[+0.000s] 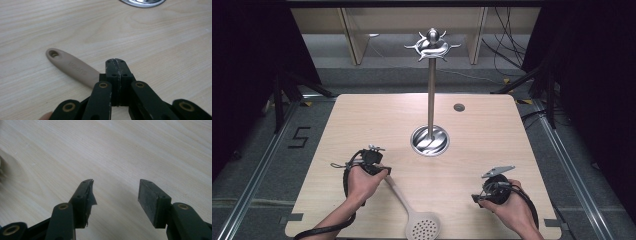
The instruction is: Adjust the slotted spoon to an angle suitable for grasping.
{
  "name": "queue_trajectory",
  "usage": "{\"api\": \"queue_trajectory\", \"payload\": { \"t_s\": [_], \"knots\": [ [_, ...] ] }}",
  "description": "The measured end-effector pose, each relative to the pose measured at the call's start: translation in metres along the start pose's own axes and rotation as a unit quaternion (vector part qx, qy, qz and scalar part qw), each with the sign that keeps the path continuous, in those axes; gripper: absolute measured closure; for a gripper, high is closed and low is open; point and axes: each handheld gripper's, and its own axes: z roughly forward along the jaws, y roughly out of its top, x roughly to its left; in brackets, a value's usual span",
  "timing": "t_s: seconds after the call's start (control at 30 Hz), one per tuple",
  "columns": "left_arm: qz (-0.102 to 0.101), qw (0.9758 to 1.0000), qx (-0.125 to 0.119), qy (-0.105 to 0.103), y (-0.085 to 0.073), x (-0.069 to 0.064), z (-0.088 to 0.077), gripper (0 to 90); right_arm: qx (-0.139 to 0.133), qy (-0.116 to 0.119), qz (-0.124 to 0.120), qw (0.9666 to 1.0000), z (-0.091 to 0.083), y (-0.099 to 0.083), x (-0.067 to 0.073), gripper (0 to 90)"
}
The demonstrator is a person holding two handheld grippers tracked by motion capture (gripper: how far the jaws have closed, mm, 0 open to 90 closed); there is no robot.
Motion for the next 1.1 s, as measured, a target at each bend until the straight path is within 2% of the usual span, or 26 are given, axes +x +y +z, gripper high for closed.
{"api": "queue_trajectory", "payload": {
  "t_s": [0.07, 0.1, 0.13, 0.23, 0.27, 0.3, 0.33, 0.37, 0.4, 0.43, 0.47, 0.6, 0.83, 0.87, 0.9, 1.07, 1.1],
  "knots": [
    [0.01, 0.9999, 0.004, -0.004, 0.0, -0.005, 0.003, 89.4, 0.002, 0.001, 0.001, 1.0, 0.0, 0.0, 0.0, 45.9],
    [0.014, 0.9998, 0.009, -0.008, 0.0, -0.011, 0.006, 89.4, 0.003, 0.0, 0.001, 1.0, 0.001, 0.0, 0.0, 45.7],
    [0.014, 0.9998, 0.009, -0.008, 0.0, -0.011, 0.006, 89.4, 0.003, 0.0, 0.001, 1.0, 0.001, 0.0, 0.0, 45.7],
    [0.034, 0.999, 0.023, -0.02, -0.002, -0.022, 0.009, 89.5, 0.003, 0.001, 0.001, 1.0, 0.001, -0.001, 0.0, 45.6],
    [0.054, 0.9976, 0.032, -0.029, -0.006, -0.029, 0.012, 89.5, 0.004, 0.001, 0.002, 1.0, 0.001, -0.001, 0.0, 45.5],
    [0.054, 0.9976, 0.032, -0.029, -0.006, -0.029, 0.012, 89.6, 0.004, 0.001, 0.002, 1.0, 0.001, -0.001, -0.001, 45.4],
    [0.07, 0.996, 0.043, -0.035, -0.009, -0.036, 0.015, 89.5, 0.004, 0.002, 0.003, 1.0, 0.001, -0.001, 0.0, 45.3],
    [0.07, 0.996, 0.043, -0.035, -0.009, -0.036, 0.015, 89.5, 0.004, 0.002, 0.003, 1.0, 0.001, -0.001, 0.0, 45.3],
    [0.082, 0.9946, 0.055, -0.033, -0.013, -0.043, 0.017, 89.6, 0.004, 0.001, 0.001, 1.0, 0.001, -0.001, 0.0, 45.2],
    [0.086, 0.9938, 0.06, -0.037, -0.015, -0.045, 0.019, 89.5, 0.005, 0.002, 0.001, 1.0, 0.001, -0.001, 0.0, 45.2],
    [0.086, 0.9938, 0.06, -0.037, -0.015, -0.045, 0.019, 89.6, 0.005, 0.002, 0.001, 1.0, 0.001, -0.001, 0.0, 45.2],
    [0.107, 0.9909, 0.071, -0.038, -0.022, -0.052, 0.02, 89.6, 0.005, 0.002, 0.002, 1.0, 0.001, -0.001, 0.0, 45.0],
    [0.12, 0.9881, 0.089, -0.035, -0.026, -0.054, 0.02, 89.5, 0.007, 0.004, 0.006, 0.9999, 0.002, -0.001, 0.001, 44.6],
    [0.135, 0.9851, 0.101, -0.032, -0.025, -0.053, 0.019, 89.5, 0.006, 0.003, 0.005, 1.0, 0.002, -0.001, 0.0, 44.5],
    [0.123, 0.9878, 0.091, -0.031, -0.026, -0.055, 0.02, 89.6, 0.009, 0.003, 0.006, 0.9999, 0.002, -0.001, 0.0, 44.5],
    [0.128, 0.9863, 0.099, -0.033, -0.027, -0.052, 0.018, 89.5, 0.01, 0.004, 0.008, 0.9999, 0.003, -0.001, 0.001, 44.2],
    [0.12, 0.9871, 0.098, -0.041, -0.028, -0.051, 0.018, 89.5, 0.011, 0.005, 0.008, 0.9999, 0.003, -0.001, 0.001, 44.1]
  ]
}}
